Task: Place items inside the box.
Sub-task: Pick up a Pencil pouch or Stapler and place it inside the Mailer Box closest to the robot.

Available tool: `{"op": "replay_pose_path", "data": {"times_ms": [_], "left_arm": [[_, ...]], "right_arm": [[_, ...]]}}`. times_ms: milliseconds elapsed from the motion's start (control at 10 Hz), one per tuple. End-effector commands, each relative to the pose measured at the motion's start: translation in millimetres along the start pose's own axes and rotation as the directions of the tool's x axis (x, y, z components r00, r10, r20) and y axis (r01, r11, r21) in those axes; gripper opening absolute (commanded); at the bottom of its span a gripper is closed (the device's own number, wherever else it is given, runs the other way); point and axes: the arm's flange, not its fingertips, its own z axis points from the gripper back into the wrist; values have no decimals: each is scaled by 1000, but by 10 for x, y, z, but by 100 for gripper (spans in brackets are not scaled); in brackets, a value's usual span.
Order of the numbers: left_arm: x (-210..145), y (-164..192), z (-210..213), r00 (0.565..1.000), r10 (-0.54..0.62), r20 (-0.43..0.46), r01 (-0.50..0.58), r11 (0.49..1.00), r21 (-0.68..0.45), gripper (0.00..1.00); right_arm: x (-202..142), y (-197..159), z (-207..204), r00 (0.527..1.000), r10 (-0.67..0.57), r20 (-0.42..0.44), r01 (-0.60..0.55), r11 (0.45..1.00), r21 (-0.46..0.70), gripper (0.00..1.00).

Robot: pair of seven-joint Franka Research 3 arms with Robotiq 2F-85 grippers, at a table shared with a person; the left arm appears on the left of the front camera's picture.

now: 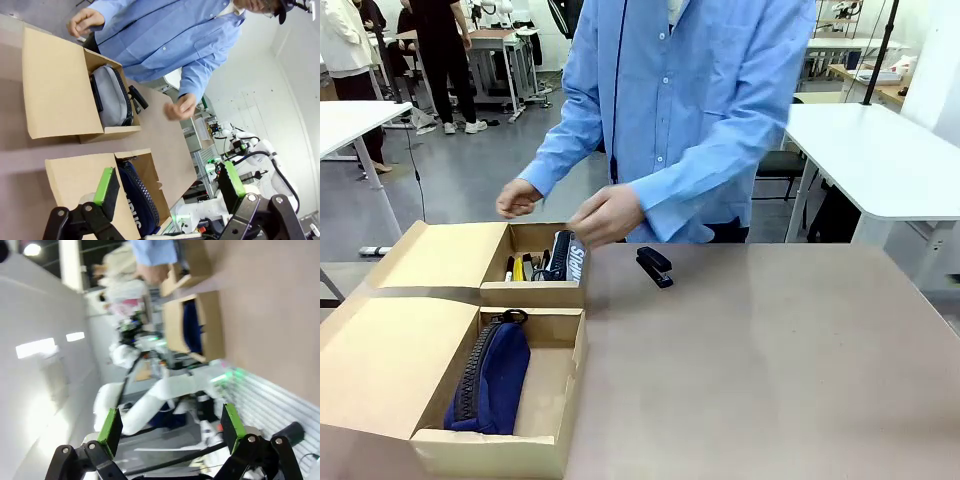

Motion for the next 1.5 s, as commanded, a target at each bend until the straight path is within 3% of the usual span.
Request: {"op": "replay_pose_path", "data": {"times_ms": [0, 100, 200, 300, 400, 600, 700, 900, 1400], "left_arm": [[5, -11, -8, 1000, -19, 20, 20, 1000, -20, 100], [5, -11, -8, 1000, -19, 20, 20, 1000, -20, 100], [5, -11, -8, 1000, -19, 20, 20, 1000, -20, 100], [5, -11, -8, 1000, -19, 20, 20, 1000, -20, 100], [5, -11, -8, 1000, -19, 20, 20, 1000, -20, 100], [5, -11, -8, 1000, -19, 20, 20, 1000, -20, 100], [5, -11, -8, 1000, -19, 20, 20, 1000, -20, 100], [5, -11, -8, 1000, -19, 20, 20, 1000, -20, 100], [5, -11, -8, 1000, -19, 20, 20, 1000, -20, 100]], "right_arm": [[578, 454, -874, 996, -9, -83, -13, 964, -265, 100], [749, 487, -1239, 991, -36, -126, -9, 940, -341, 100], [867, 477, -1548, 992, -45, -114, -2, 924, -383, 100], [971, 479, -1794, 1000, -6, 0, 5, 875, -483, 100], [950, 490, -1848, 992, -5, -127, -61, 858, -510, 100], [889, 496, -1592, 997, -2, -73, -32, 889, -457, 100], [807, 504, -1559, 997, 17, -80, -54, 868, -494, 100], [693, 504, -1435, 982, 10, -188, -100, 873, -477, 100], [754, 473, -1530, 978, -7, -210, -96, 875, -475, 100]]}}
